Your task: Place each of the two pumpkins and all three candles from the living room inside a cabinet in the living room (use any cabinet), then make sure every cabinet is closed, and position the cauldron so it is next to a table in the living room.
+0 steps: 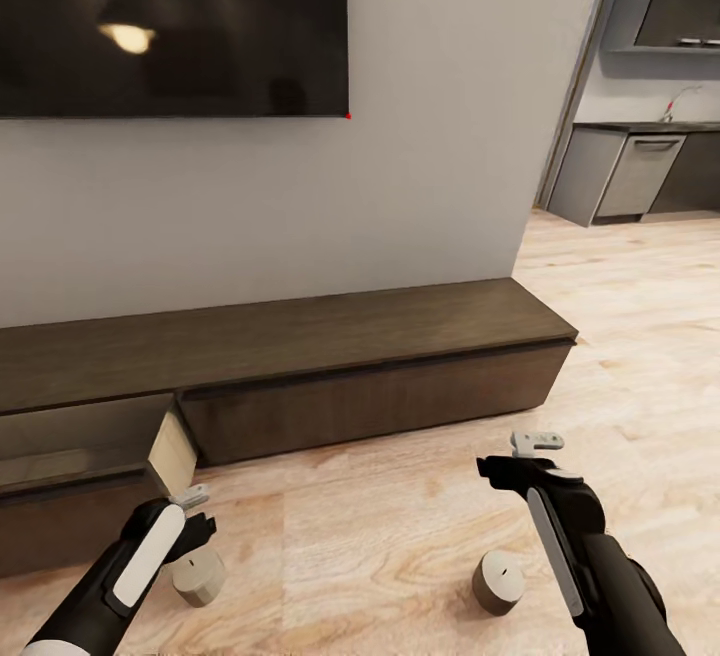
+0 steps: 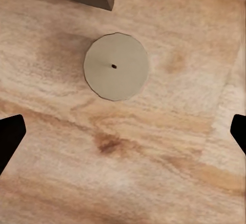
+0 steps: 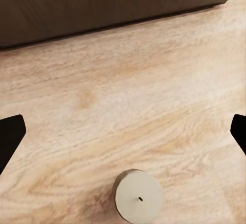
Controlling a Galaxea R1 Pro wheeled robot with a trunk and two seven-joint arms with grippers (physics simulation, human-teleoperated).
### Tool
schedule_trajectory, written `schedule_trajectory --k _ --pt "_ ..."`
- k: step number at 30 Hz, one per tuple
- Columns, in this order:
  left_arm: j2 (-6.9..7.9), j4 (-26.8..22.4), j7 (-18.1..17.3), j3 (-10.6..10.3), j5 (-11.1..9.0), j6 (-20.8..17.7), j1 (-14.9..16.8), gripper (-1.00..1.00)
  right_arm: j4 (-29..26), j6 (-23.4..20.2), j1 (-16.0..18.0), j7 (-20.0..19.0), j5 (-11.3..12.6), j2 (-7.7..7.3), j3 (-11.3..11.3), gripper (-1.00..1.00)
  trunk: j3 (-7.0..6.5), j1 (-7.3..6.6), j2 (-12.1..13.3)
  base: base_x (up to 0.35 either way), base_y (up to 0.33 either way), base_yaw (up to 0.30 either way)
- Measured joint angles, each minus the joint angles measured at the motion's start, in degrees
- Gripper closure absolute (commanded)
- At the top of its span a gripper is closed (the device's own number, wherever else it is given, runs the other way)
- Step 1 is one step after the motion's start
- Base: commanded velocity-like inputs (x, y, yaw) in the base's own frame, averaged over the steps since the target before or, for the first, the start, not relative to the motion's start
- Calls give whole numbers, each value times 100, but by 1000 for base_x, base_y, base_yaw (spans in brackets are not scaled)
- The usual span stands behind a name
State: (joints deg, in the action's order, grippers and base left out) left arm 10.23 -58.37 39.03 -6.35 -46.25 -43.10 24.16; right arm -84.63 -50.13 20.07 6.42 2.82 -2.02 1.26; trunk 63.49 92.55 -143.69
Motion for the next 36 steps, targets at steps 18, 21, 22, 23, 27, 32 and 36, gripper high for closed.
schedule_trajectory --k 18,21,22,23,27,32,36 --pt "76 772 -802 33 671 768 258 -100 -783 49 -347 -69 -16 14 -147 -100 134 15 -8 0 0 0" --pt "76 772 -802 33 671 810 258 -100 -783 49 -347 -69 -16 14 -147 -100 134 15 -8 0 0 0" --pt "76 772 -802 33 671 810 258 -100 -783 49 -347 -69 -16 14 -147 -100 134 15 -8 0 0 0" --pt "76 772 -802 33 671 810 258 -100 -783 49 -347 -69 -16 14 -147 -100 134 15 -8 0 0 0" --pt "76 772 -802 33 671 810 258 -100 -783 49 -347 -69 -16 14 -147 -100 134 15 -8 0 0 0" --pt "76 772 -802 33 671 810 258 -100 -783 49 -347 -69 -16 14 -147 -100 134 15 -8 0 0 0" --pt "28 686 -750 22 667 823 272 -100 -783 78 -384 -47 -18 38 -113 -100 134 15 -8 9 7 0"
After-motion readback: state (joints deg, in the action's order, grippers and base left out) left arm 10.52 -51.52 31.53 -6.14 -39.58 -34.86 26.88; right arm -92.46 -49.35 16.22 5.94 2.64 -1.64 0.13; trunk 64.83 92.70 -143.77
